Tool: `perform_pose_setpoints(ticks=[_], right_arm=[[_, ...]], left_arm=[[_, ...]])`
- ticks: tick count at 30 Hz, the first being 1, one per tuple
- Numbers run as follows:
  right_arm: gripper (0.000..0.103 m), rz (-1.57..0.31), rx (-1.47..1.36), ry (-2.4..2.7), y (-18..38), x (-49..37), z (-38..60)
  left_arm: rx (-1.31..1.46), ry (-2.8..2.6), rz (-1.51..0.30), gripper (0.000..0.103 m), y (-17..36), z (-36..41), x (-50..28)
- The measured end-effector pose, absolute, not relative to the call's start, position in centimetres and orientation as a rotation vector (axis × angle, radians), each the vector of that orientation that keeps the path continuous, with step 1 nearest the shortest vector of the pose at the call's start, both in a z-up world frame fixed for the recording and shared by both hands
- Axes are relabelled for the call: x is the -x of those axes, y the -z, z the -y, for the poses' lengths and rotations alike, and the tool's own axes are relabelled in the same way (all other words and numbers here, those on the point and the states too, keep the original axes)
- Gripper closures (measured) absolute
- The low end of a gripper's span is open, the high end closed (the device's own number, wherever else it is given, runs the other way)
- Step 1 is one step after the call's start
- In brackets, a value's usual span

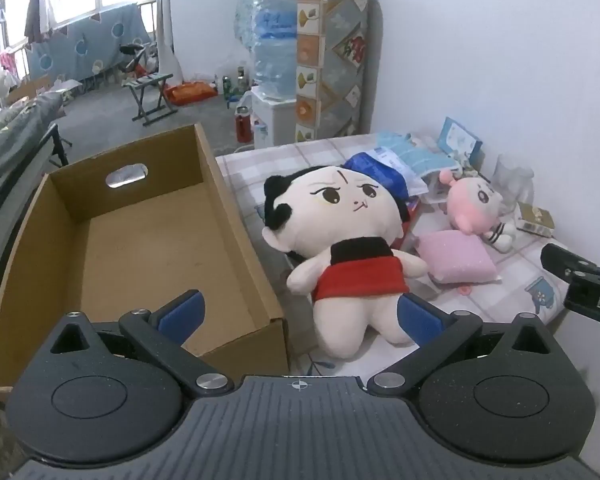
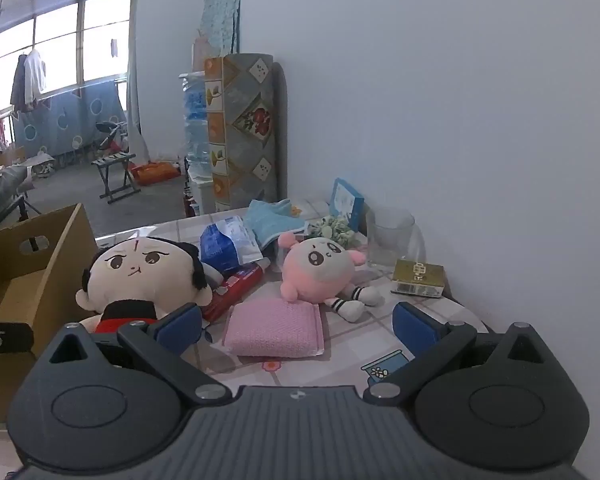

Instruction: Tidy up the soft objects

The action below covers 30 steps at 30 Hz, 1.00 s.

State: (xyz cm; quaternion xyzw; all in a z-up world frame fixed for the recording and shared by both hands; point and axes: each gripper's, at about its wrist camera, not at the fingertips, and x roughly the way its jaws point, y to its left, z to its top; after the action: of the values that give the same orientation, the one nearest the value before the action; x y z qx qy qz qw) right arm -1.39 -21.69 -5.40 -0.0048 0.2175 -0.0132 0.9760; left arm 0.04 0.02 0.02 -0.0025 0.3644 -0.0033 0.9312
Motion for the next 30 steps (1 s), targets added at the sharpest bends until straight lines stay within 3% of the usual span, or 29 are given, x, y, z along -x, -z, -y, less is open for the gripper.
perform_pose_setpoints(ticks=[30], right_arm=[[0.032,-0.467,0.022,0.024,4.4,1.6,21.2]], left_arm=[[0.002,0.016,-0.745,0.000,0.3,0.7,-0.2]])
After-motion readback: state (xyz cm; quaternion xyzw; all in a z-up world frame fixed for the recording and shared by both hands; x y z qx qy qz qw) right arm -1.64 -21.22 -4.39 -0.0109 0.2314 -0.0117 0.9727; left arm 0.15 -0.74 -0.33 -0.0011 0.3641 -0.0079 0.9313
